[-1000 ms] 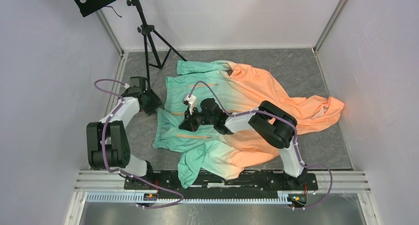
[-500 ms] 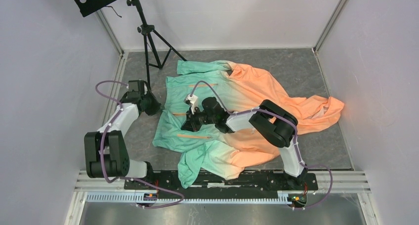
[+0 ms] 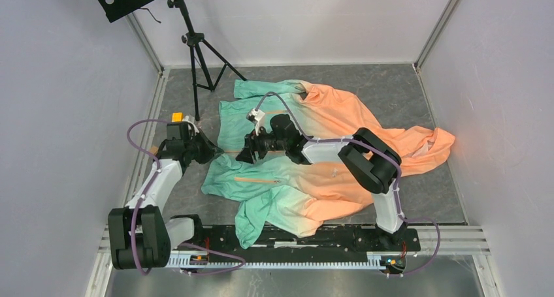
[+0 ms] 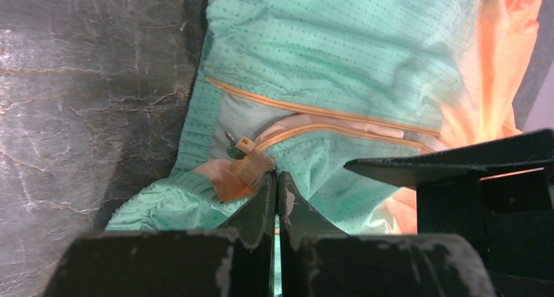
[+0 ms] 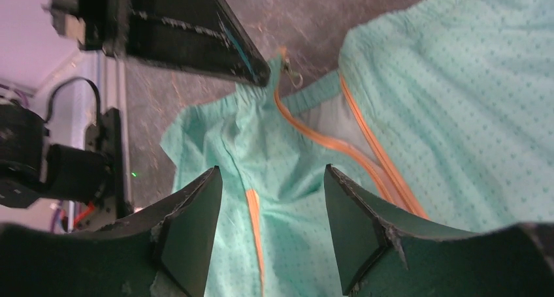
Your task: Zip up the jacket
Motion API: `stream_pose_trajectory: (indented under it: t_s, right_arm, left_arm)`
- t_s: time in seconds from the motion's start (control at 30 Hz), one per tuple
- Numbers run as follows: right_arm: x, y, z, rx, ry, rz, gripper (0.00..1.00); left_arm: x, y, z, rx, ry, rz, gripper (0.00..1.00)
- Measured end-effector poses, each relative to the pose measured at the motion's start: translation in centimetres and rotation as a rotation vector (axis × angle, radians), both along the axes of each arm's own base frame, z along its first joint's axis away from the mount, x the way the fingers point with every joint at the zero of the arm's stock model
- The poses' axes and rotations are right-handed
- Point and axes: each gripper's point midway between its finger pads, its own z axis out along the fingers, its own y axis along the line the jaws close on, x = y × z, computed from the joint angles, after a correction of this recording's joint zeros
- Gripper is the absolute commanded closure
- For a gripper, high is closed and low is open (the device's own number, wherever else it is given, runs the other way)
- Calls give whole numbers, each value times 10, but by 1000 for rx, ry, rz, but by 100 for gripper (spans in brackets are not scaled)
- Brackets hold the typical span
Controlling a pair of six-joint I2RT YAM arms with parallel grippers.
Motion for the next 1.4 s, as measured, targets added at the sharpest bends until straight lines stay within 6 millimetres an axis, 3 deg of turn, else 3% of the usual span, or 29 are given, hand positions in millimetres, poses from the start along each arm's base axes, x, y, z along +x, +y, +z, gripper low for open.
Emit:
stream_pose_trajectory:
  t_s: [0.2, 0.33, 0.53, 0.57, 0.63, 0.8, 1.03, 1.4]
  right_arm:
    - [-6, 23, 20, 81, -64, 27, 36]
    - [-19, 37, 19, 77, -166, 46, 48]
    - [-19, 45, 11, 27, -292, 14, 99]
    - [-15, 44, 10, 18, -312, 2, 99]
    - [-12, 42, 8, 9, -338, -8, 99]
    - [-17, 35, -4, -7, -435, 11, 99]
    - [-24, 36, -7, -14, -517, 45, 99]
    - [-27, 39, -5, -16, -543, 46, 99]
  left_arm:
    - [-1, -6, 12, -26, -40, -25, 98]
    - [-2, -8, 22, -33, -73, -35, 98]
    - [-10, -9, 21, -36, -45, -35, 98]
    - [-11, -9, 21, -37, -41, -34, 94]
    - [-11, -9, 22, -42, -38, -25, 73]
    - [-15, -9, 28, -67, 4, 15, 42]
    - [-8, -6, 41, -116, 97, 113, 44]
    - [-19, -3, 22, -150, 234, 215, 41]
